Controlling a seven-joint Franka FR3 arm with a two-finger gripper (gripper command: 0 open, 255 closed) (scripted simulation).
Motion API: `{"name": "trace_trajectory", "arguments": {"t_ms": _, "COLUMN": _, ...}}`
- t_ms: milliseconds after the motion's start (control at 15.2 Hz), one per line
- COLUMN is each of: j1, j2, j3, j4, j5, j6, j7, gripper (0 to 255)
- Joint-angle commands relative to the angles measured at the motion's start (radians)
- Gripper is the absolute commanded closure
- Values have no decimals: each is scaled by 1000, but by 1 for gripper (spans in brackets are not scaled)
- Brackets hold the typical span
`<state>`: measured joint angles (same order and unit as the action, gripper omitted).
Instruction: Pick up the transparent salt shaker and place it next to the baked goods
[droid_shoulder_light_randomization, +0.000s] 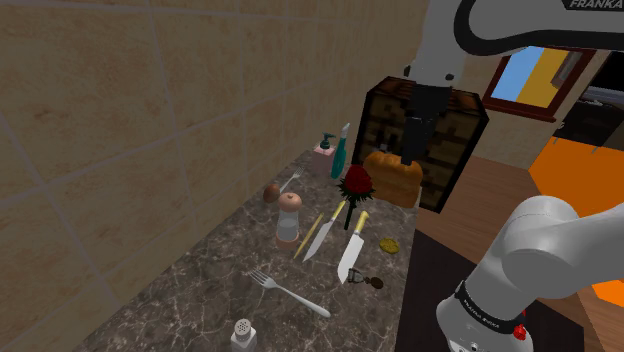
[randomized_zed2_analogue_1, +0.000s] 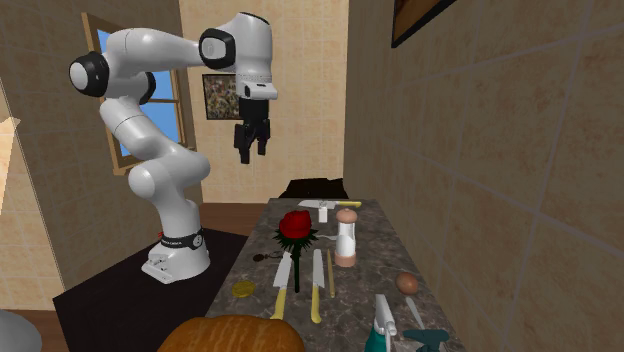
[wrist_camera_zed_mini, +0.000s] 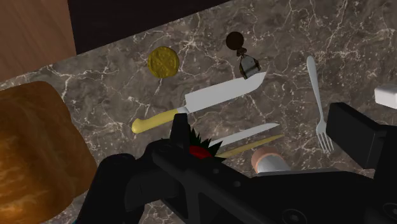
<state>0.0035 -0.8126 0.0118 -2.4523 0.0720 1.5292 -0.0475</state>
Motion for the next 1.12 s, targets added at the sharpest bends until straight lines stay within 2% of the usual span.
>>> {"name": "trace_trajectory", "arguments": {"t_ms": 0, "j1": 0, "j2": 0, "j3": 0, "j4": 0, "j5": 0, "j6": 0, "j7": 0, "gripper": 0}}
{"name": "trace_trajectory", "arguments": {"t_ms": 528, "j1": 29, "j2": 197, "j3": 75, "j4": -40, "j5": 87, "j6": 293, "j7": 80, "gripper": 0}}
{"name": "trace_trajectory", "arguments": {"t_ms": 1056, "j1": 52, "j2": 461, "j3": 144, "j4": 16, "j5": 143, "j6": 563, "j7": 147, "gripper": 0}}
